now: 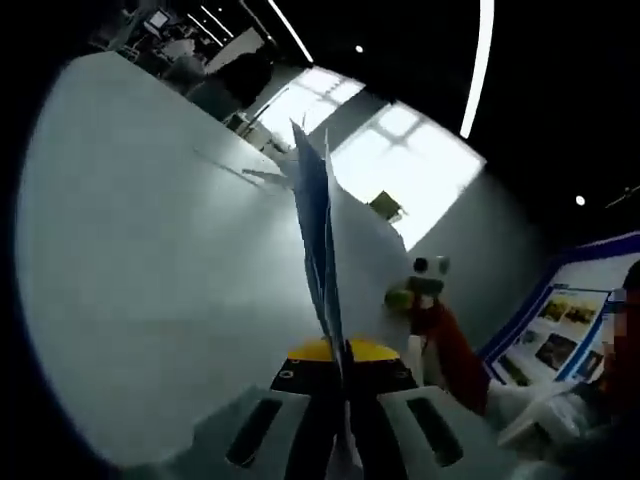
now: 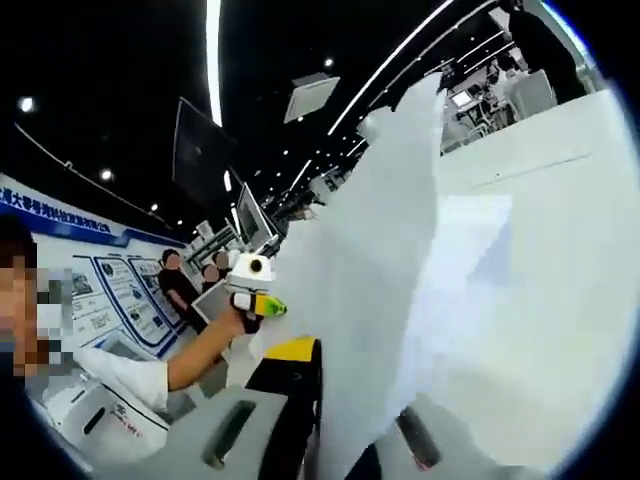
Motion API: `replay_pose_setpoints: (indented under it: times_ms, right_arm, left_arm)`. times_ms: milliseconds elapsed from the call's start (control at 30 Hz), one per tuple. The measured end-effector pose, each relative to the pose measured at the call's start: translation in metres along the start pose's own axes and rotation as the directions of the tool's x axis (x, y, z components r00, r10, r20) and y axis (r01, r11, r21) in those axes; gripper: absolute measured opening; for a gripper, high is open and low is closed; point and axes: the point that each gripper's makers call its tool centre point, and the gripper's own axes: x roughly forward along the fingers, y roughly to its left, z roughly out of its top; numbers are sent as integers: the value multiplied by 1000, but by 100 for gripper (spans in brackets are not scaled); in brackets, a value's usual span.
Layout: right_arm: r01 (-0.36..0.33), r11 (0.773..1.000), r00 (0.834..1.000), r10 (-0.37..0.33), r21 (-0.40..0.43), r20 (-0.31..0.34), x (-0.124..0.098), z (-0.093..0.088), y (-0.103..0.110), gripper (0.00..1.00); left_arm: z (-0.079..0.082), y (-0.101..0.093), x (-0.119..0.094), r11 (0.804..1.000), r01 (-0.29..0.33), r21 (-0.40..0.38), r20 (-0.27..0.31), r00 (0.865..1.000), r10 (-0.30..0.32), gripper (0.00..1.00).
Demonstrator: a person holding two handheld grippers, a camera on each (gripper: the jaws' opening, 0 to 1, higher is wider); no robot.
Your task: Organize the stack of printing papers by aligning and flattening the scattered papers on the table
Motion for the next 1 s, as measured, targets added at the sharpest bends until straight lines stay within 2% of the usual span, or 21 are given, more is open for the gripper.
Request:
replay_pose_setpoints:
  times_ms: [100, 133, 267, 367, 433, 500, 600, 633, 700, 767, 900, 933, 1000]
  right_arm:
    - [21, 1000, 1000, -21, 9, 2, -4, 1, -12, 0]
    - [50, 999, 999, -50, -19, -15, -5, -1, -19, 0]
    - [85, 991, 995, -91, -106, -46, -2, -7, -31, 0]
    - [85, 987, 994, -93, -134, -58, -9, -8, -42, 0]
    - [92, 985, 993, -102, -145, -65, -11, -9, -47, 0]
    - [101, 985, 992, -111, -141, -65, -13, -9, -54, 0]
    - [130, 978, 987, -143, -161, -68, -17, -10, -61, 0]
    - [139, 974, 985, -155, -178, -74, -8, -19, -51, 0]
    - [157, 956, 979, -183, -249, -85, -2, -28, -45, 0]
    - [151, 937, 980, -183, -315, -74, 0, -31, -39, 0]
    - [143, 925, 981, -179, -352, -71, 2, -33, -30, 0]
    - [140, 918, 981, -178, -370, -71, 2, -34, -29, 0]
    - [138, 913, 982, -177, -383, -69, 2, -31, -31, 0]
  left_arm:
    - [-5, 8, 0, 997, -44, 65, -25, 999, 46, 5]
    - [-8, 10, 0, 995, -52, 87, -36, 998, 56, 5]
    - [-12, 15, 2, 991, -66, 116, -56, 996, 73, 5]
    - [-14, 22, 1, 983, -87, 159, -68, 993, 98, 5]
    - [-13, 32, 0, 971, -115, 211, -79, 988, 134, 5]
    - [-13, 34, 0, 969, -121, 214, -76, 987, 141, 5]
    - [-14, 43, 2, 944, -153, 293, -80, 980, 183, 5]
    - [-16, 43, 3, 941, -151, 304, -86, 979, 185, 5]
    - [-17, 47, 4, 927, -159, 339, -96, 975, 203, 5]
    - [-17, 46, 5, 915, -156, 371, -84, 976, 200, 5]
    - [-12, 51, 3, 909, -159, 385, -78, 976, 204, 5]
    - [-10, 52, 3, 895, -154, 419, -75, 976, 203, 5]
    - [-9, 52, 4, 886, -150, 440, -69, 977, 200, 6]
